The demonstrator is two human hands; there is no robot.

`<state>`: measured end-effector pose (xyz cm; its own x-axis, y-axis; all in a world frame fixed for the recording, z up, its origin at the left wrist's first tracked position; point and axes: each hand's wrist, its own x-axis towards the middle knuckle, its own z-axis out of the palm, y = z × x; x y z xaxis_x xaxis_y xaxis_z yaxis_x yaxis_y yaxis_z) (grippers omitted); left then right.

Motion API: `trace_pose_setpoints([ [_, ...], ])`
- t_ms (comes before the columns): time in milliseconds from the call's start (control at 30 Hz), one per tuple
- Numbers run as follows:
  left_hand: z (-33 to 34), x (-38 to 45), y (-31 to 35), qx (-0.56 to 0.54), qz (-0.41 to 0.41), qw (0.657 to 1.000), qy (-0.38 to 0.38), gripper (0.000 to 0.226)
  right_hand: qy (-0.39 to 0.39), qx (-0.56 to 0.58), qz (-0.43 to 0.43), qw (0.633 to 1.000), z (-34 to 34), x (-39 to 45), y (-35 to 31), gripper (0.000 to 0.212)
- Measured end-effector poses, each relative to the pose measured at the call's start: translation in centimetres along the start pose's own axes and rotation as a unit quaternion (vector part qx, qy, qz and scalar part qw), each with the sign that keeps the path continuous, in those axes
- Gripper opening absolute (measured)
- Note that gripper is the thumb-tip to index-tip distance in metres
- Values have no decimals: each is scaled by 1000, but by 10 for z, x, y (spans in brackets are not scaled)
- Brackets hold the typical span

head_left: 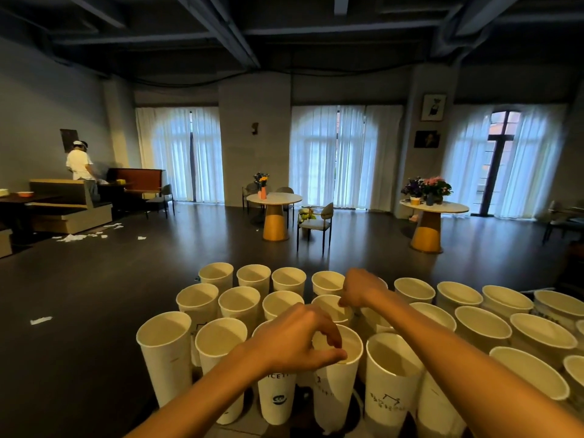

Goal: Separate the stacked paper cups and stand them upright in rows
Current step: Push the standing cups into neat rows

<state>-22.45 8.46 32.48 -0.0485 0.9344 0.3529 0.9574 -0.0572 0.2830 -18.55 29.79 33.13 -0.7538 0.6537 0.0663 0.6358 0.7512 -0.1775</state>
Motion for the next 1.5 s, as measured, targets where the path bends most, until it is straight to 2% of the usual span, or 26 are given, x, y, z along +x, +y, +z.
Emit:
trace_pose_setpoints([
  [300, 4, -1, 6, -3, 1, 1000, -20, 32, 24, 21, 3, 999, 2, 2, 8, 35],
  [533, -2, 7, 10, -26, -10, 1000, 8, 31, 26, 47, 11, 999, -16, -3, 20, 38],
  [667, 2, 19, 28, -42, -13, 999, 30, 27, 48, 49, 47, 997, -32, -15, 52, 36],
  [800, 24, 26, 47, 4, 11, 1000, 11, 35, 43, 38, 71, 996, -30, -26, 84, 45],
  [1033, 46, 37, 57, 6, 25, 999, -30, 31, 32, 52, 62, 996, -8, -22, 95, 24],
  [1167, 50, 39, 55, 4, 14, 999, -49, 28, 39, 61, 47, 996, 0, -16, 95, 21],
  [1400, 53, 41, 59, -6, 23, 1000, -18, 30, 26, 95, 40, 994, 1, -13, 99, 29],
  [1500, 48, 41, 63, -7, 28, 1000, 11, 32, 47, 127, 39, 990, -1, -16, 103, 36],
])
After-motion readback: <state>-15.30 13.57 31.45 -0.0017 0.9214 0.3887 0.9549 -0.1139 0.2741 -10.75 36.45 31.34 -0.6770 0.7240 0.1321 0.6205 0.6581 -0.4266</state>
